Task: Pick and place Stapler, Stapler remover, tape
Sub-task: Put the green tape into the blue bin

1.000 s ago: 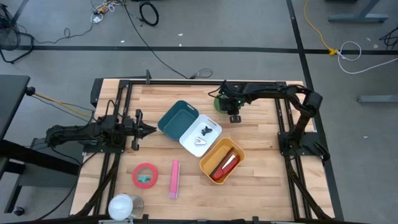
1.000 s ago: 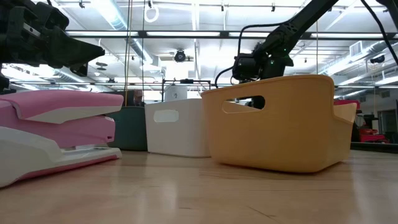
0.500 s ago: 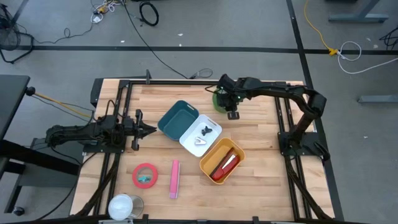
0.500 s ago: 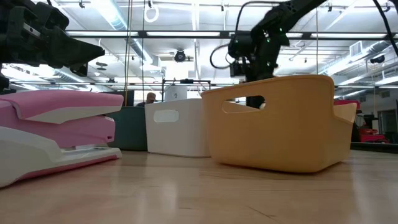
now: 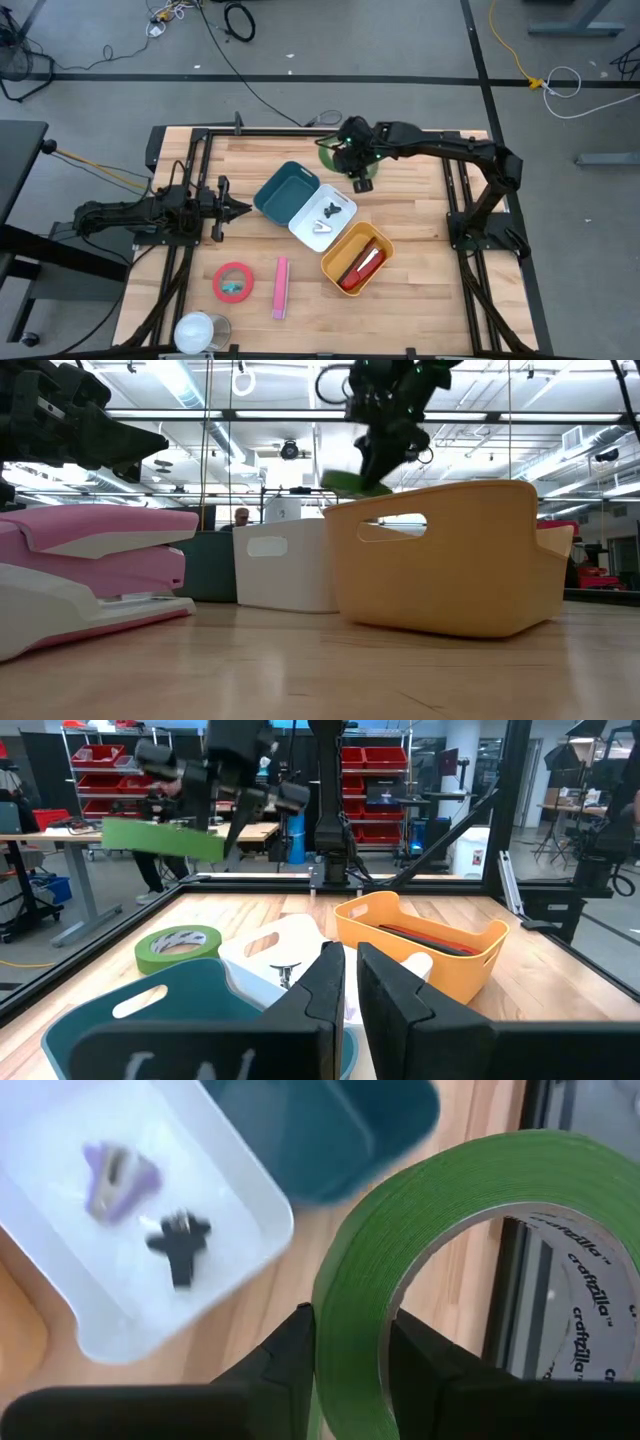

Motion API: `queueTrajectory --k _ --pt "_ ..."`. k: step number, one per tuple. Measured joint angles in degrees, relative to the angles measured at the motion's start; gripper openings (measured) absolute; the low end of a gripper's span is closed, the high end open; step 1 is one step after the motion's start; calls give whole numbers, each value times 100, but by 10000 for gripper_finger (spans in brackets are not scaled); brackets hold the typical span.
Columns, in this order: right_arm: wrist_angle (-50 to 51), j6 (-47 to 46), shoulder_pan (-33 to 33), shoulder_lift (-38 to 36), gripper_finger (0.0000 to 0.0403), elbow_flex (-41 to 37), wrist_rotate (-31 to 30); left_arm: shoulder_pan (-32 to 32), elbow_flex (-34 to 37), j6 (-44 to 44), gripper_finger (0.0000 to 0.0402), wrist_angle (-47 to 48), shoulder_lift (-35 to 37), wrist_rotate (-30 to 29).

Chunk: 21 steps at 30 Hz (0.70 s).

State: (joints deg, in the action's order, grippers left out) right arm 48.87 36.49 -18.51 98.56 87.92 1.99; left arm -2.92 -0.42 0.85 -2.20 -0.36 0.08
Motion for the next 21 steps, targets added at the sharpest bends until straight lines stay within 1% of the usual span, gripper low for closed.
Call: queueTrajectory --k 9,21 --pt "-475 -24 426 0 100 63 62 -2 1 1 37 0 0 2" --pt "-1007 -17 637 0 100 63 60 -1 1 0 37 1 0 0"
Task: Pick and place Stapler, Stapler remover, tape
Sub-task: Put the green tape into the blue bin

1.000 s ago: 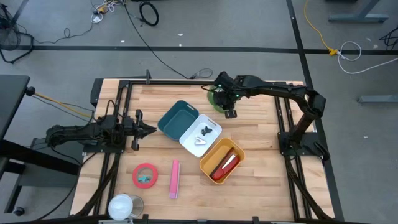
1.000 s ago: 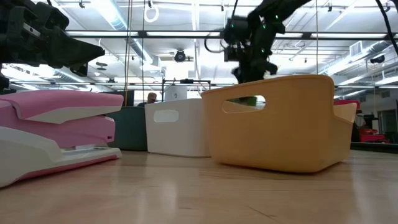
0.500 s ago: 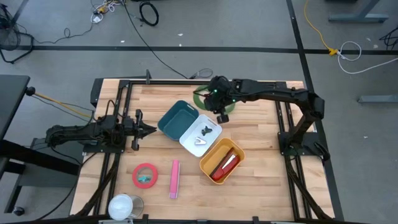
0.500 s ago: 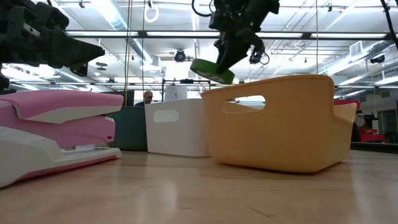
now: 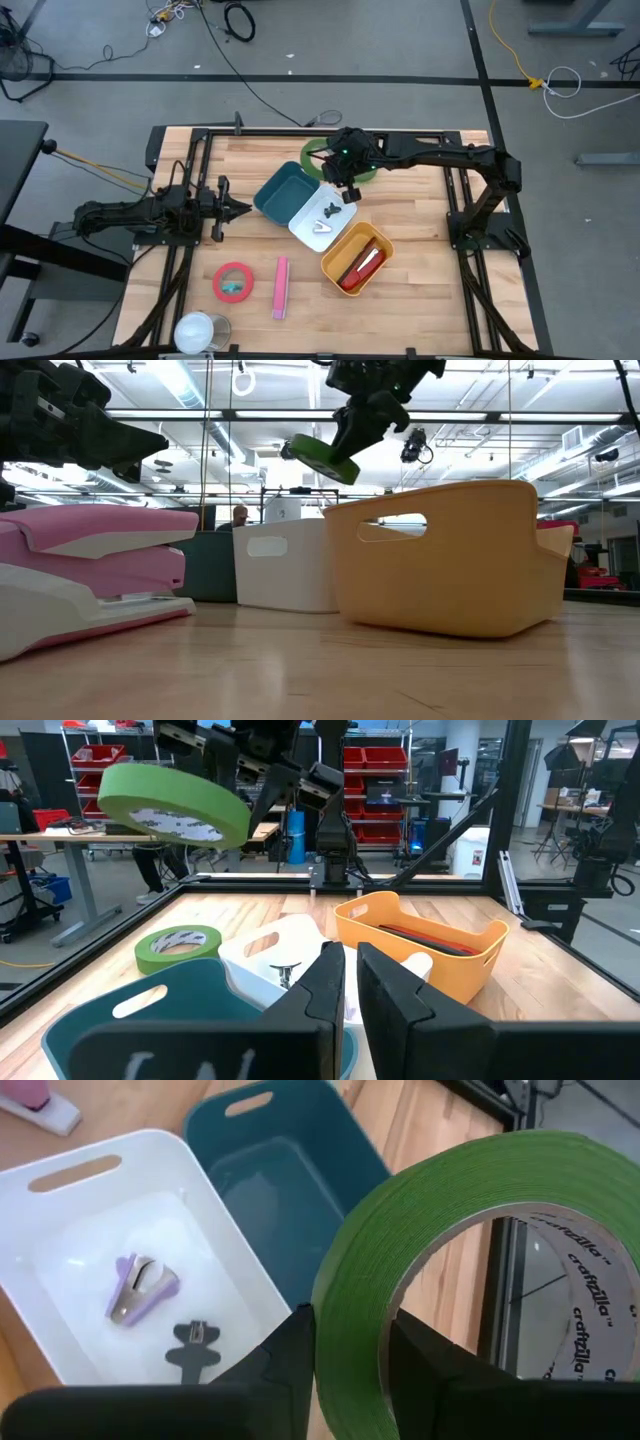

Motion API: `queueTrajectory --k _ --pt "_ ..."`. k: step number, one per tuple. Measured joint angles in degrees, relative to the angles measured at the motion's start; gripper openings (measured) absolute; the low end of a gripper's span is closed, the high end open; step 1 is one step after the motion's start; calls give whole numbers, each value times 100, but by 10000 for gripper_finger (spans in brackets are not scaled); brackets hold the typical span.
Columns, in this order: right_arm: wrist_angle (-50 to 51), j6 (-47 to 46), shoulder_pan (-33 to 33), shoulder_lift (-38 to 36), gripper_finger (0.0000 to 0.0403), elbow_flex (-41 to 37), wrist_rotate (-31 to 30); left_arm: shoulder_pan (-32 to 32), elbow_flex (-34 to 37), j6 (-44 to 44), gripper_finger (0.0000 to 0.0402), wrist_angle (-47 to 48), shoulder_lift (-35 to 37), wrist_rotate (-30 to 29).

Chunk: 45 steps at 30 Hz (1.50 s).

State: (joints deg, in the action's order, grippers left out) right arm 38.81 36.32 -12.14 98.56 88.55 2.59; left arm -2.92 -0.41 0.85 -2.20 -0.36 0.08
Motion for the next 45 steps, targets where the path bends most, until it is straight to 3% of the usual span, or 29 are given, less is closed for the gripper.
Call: queueTrajectory --k 15,22,42,45 --pt "198 -134 139 177 100 1105 1 -1 0 1 37 14 0 0" --pt "54 -136 229 238 100 1123 345 -1 -1 0 37 4 0 0" --pt "59 -245 221 280 100 1123 375 -1 1 1 37 0 2 0" --pt "62 -246 213 280 100 1121 790 -1 0 1 37 0 1 0"
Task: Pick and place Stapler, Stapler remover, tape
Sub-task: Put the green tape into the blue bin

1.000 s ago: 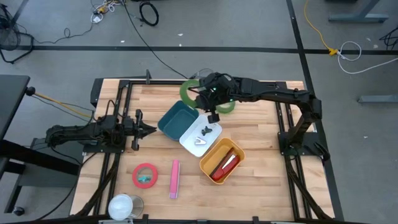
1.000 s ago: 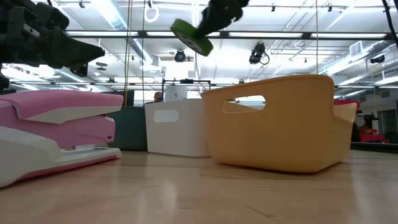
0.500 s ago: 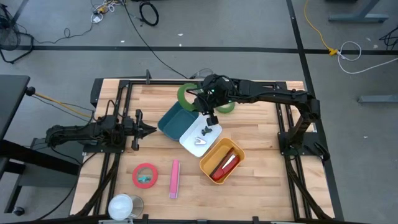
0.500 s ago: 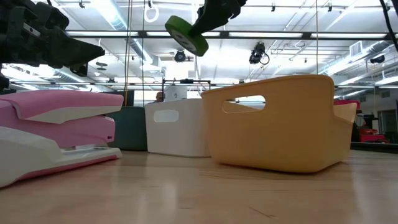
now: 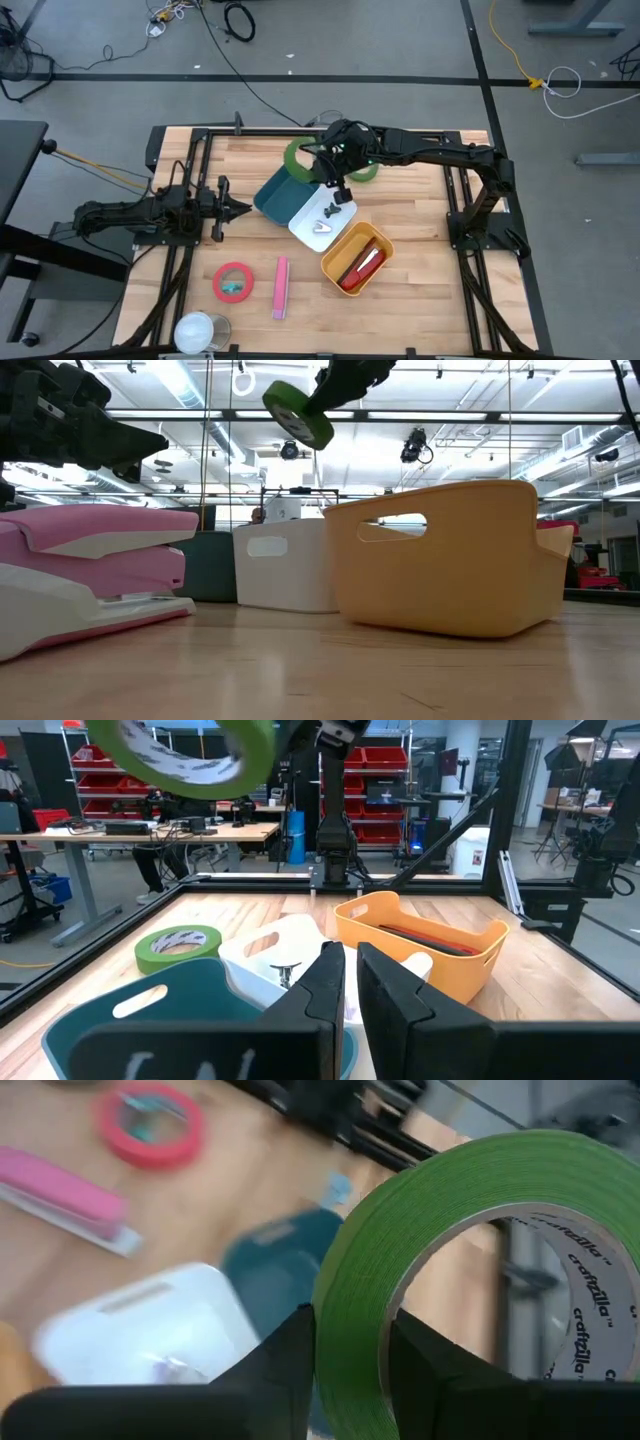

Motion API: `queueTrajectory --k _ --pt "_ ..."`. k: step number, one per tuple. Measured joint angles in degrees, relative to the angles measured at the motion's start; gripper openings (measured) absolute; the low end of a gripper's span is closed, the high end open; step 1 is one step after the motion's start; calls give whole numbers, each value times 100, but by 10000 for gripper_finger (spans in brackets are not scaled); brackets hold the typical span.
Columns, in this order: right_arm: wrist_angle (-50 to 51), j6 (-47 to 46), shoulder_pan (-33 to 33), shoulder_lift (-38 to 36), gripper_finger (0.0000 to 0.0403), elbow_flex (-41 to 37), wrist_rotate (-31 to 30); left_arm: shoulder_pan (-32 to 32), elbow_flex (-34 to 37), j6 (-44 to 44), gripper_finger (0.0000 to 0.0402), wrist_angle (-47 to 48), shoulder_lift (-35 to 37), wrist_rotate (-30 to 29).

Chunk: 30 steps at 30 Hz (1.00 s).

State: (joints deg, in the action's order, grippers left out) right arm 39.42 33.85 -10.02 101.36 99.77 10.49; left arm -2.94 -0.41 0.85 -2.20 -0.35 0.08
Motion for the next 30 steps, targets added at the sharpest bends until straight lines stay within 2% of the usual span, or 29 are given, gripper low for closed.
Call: queueTrajectory --k 7,10,30 --pt "-87 -434 -59 0 100 -2 2056 0 -1 -1 37 0 -1 0" --pt "-254 -666 -86 0 100 -4 2538 0 0 0 37 0 0 0" --pt "-459 -1855 -95 -7 100 -4 2648 0 -1 -2 37 -2 1 0"
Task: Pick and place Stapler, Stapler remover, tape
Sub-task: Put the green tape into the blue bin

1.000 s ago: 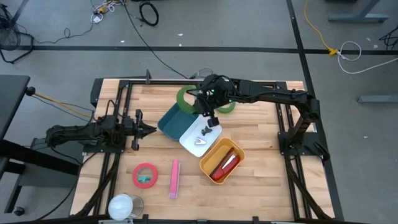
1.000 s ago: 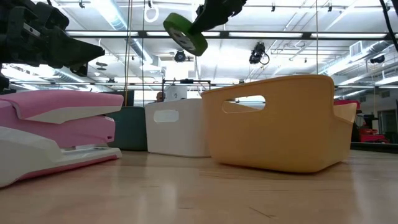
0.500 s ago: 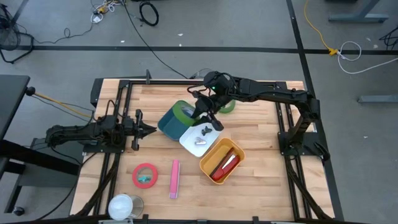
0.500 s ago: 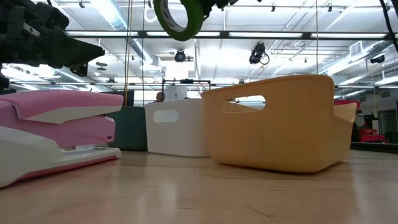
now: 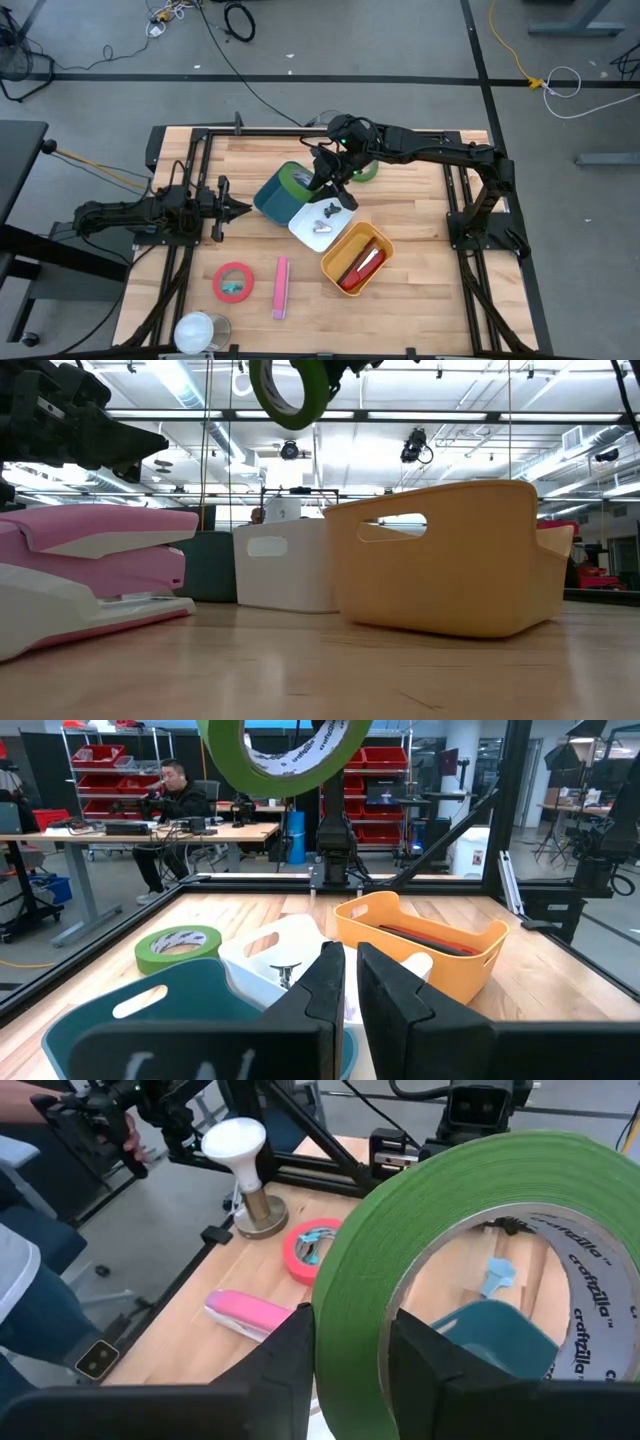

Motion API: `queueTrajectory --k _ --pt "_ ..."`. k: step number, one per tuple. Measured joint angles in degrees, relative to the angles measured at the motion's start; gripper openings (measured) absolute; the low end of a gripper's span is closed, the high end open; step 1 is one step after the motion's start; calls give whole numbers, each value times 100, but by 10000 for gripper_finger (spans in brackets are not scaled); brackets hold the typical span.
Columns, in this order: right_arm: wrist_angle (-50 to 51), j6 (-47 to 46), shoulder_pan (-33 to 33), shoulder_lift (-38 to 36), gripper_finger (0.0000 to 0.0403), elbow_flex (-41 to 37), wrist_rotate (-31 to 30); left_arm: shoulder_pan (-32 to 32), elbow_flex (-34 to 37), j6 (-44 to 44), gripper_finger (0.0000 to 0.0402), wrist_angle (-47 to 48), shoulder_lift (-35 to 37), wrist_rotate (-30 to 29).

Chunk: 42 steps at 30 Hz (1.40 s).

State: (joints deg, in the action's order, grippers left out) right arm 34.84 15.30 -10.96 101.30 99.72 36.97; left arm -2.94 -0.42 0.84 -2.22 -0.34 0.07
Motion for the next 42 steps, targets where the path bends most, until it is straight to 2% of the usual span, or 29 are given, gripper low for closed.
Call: queueTrajectory --k 12,16,33,37,42 --pt "-283 4 0 -2 100 -2 -4 0 2 2 37 -2 -2 0" --pt "-280 1 6 -2 100 -2 -4 0 1 322 37 -55 -2 59" --pt "-274 5 7 -2 100 -2 -2 1 -66 903 37 -1377 -8 -150" --pt "-274 -1 7 -2 100 -2 -2 2 -387 899 37 -1392 -287 -153" --pt "-274 -1 7 -2 100 -2 4 1 -856 892 37 -1378 -989 -153"
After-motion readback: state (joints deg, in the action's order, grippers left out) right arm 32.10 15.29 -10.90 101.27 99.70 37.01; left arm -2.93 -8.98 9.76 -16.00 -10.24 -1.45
